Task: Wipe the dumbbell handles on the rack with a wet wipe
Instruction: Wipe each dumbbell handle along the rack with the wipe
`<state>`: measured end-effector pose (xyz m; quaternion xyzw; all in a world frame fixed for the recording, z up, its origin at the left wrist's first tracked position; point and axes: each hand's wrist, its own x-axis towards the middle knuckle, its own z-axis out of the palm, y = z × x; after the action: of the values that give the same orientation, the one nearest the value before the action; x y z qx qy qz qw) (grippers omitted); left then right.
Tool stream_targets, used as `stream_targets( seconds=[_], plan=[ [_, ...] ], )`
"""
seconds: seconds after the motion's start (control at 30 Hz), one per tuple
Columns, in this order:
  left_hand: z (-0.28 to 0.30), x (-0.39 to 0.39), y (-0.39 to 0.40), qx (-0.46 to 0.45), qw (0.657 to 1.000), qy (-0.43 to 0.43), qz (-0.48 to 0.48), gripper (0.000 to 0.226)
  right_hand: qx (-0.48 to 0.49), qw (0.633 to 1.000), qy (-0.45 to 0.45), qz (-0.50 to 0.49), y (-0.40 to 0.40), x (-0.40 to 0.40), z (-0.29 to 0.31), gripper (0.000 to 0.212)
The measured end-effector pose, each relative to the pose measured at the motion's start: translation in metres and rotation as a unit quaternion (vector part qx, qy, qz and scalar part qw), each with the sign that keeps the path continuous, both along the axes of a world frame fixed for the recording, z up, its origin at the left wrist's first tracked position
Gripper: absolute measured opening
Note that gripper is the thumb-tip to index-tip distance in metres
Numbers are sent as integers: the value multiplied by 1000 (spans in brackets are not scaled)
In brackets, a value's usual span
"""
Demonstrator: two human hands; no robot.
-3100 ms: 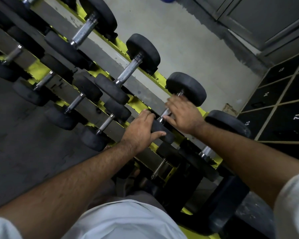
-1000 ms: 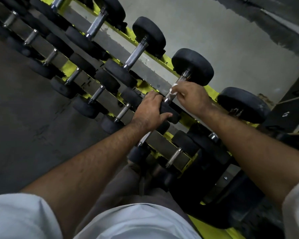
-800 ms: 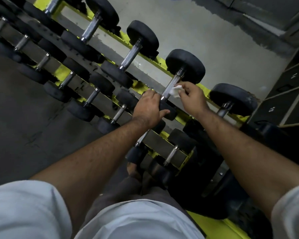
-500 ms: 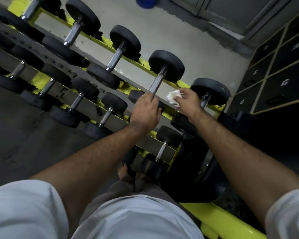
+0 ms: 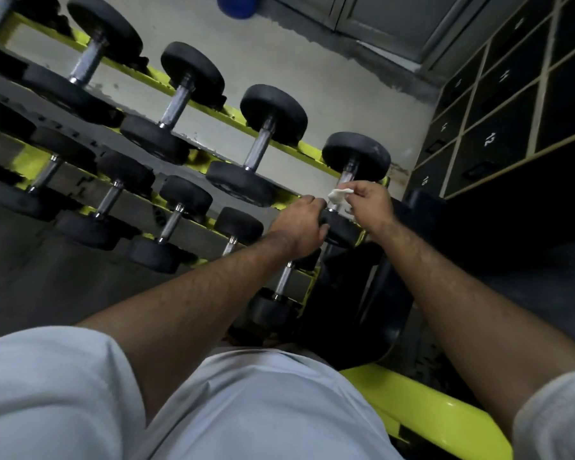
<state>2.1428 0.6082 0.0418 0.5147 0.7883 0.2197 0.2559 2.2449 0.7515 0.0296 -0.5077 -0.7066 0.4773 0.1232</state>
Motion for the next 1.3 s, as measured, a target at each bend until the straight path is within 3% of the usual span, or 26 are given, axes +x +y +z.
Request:
stream_targets(
  seconds=[0.23,0.43,0.57,0.73,0.83,0.93,1.0,1.17,1.3],
  plan=[
    [-10,40,30,-32,998,-11,54,44,-24,999,38,-11,29,26,-4,22],
    [-12,68,47,-69,989,69,113,63,-117,988,93,-32,54,37,-17,12],
    [-12,75,53,-80,983,106,130,56,-165,981,93,49,65,33,-23,14],
    [-20,66,54,-97,984,86,125,59,-55,991,77,92,81,29,-30,19],
    [-22,61,55,-100,984,78,121,58,65,980,82,167,83,23,-28,25],
    [-25,58,54,-106,984,66,128,58,254,925,88,270,87,16,-35,30],
    [-26,56,53,-103,984,63,133,58,315,889,78,323,94,13,-46,34],
    [-22,56,54,-109,983,70,129,60,368,807,25,462,112,24,-79,40],
    [-19,58,56,-118,982,80,127,63,374,779,7,503,119,29,-84,48]
  ],
)
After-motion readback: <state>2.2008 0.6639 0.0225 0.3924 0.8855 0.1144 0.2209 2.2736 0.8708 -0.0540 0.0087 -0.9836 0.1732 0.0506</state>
